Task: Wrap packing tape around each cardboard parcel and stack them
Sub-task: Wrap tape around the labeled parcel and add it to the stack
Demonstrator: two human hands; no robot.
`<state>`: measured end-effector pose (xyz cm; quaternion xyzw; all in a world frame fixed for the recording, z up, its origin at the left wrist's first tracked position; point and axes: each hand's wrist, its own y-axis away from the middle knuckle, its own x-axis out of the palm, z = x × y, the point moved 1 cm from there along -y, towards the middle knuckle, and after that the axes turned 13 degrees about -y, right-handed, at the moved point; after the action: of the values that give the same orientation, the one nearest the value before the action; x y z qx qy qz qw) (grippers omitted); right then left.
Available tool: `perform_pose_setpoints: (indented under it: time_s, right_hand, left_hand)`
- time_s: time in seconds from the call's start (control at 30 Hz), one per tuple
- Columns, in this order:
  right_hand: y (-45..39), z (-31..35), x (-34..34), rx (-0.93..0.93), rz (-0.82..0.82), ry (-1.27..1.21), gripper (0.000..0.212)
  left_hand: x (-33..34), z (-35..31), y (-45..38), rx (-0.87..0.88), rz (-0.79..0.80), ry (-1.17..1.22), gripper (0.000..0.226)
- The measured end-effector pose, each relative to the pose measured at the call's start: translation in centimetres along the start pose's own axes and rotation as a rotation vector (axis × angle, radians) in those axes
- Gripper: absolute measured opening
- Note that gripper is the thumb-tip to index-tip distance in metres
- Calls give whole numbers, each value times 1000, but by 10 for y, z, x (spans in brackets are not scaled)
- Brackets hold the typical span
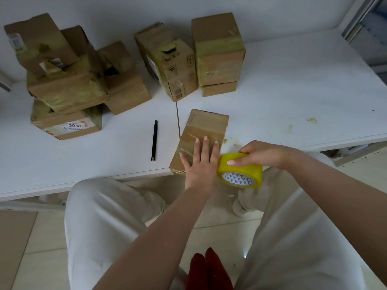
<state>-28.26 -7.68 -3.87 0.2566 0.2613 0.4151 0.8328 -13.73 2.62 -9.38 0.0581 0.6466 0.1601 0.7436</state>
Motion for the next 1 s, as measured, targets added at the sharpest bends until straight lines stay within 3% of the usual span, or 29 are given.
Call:
perform_pose_setpoints:
  time_s: [0.1, 0.2, 0.33, 0.43, 0.57, 0.7, 0.83, 0.9, 1.0]
  right_hand:
    - [10, -1, -14, -34, -71, -48, 57]
    - [14, -5, -21, -7, -165, 83, 73]
    - [10, -2, -14, -50, -240, 49, 61]
    - [6, 11, -8, -85, -224, 35, 51]
    - [-3, 25, -3, -118, -212, 40, 61]
    - [-11, 39, 6, -132, -211, 176, 55]
    - [-21, 49, 18, -122, -238, 294, 60]
    - [-23, 54, 23, -126, -242, 325, 58]
    - [-23, 62, 29, -162, -239, 345, 43]
  left_hand:
    - [-9, 9, -2, -5, 17, 71, 110]
    - [-20, 16, -3, -20, 13, 197, 113]
    - [-30, 34, -3, -30, -24, 434, 120]
    - [-38, 51, 1, 19, -107, 752, 118]
    - [-37, 58, 9, 50, -115, 1238, 105]
    - [-19, 64, 10, 83, -104, 1463, 104]
    - [-20, 80, 16, -9, -20, 1378, 115]
    - [-28, 90, 17, -28, -95, 1161, 118]
    - [-50, 90, 18, 104, -215, 779, 116]
